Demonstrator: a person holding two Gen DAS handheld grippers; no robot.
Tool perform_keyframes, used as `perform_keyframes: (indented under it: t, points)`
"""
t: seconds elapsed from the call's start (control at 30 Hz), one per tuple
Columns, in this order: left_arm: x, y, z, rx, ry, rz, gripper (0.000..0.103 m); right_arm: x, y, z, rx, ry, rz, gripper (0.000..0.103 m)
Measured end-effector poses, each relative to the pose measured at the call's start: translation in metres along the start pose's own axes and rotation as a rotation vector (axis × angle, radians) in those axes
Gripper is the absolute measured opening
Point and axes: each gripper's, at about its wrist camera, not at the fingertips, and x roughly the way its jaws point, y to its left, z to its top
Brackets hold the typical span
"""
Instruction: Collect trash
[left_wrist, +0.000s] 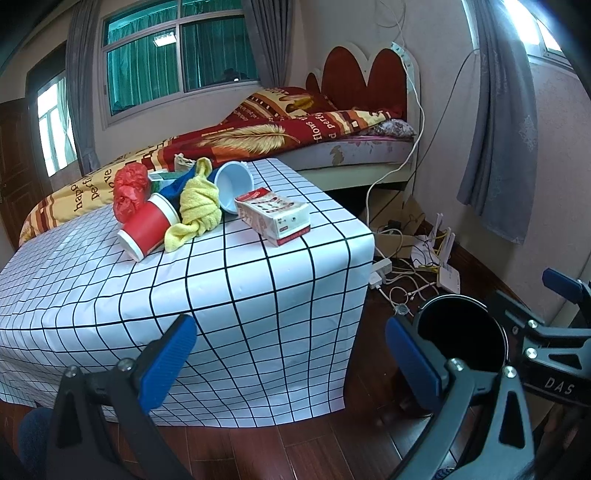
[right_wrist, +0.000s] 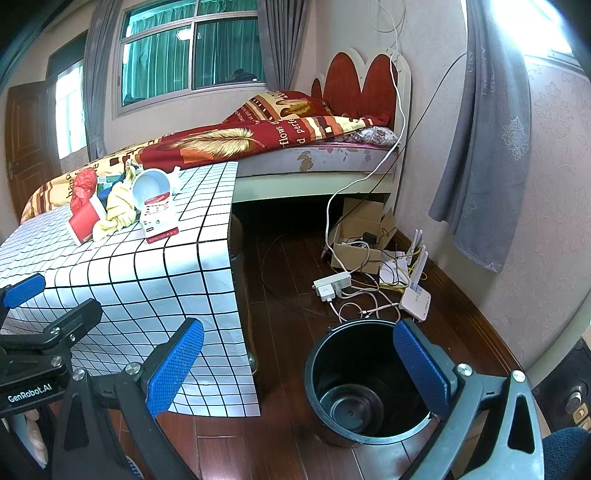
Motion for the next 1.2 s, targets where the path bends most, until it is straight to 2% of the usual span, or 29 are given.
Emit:
perform_keyframes:
  t: [0.4, 0.63, 0.73, 0.83, 1.0, 1.1, 1.2]
  points:
    - [0.003, 0.003, 0.000, -0.008, 0.007, 0.004, 0.103, 0.003, 0.003, -0.002, -0.004, 0.010, 0.006, 0.103]
    - [0.005, 0.011, 0.004, -0.013, 0.002, 0.021, 0.103, 0.009, 0.005, 0.000, -0.007, 0.031, 0.048, 0.103]
    - [0.007, 0.026, 0.009, -0.025, -0.016, 0.068, 0.103, 0.013, 0.012, 0.007, -0.026, 0.047, 0.056, 0.103]
    - [0.019, 0.055, 0.016, -0.051, 0.005, 0.071, 0.103, 0.016, 0.022, 0.018, -0.036, 0.029, 0.087, 0.103]
    - [0.033, 0.107, 0.033, -0.078, -0.025, 0.167, 0.103, 0.036, 0.047, 0.041, -0.057, 0.028, 0.200, 0.103]
    - [0.045, 0.142, 0.042, -0.141, -0.050, 0.131, 0.103, 0.052, 0.070, 0.058, -0.094, 0.013, 0.223, 0.103]
    - [0.066, 0.167, 0.050, -0.158, -0.028, 0.122, 0.103, 0.071, 0.095, 0.075, -0.123, 0.003, 0.248, 0.103]
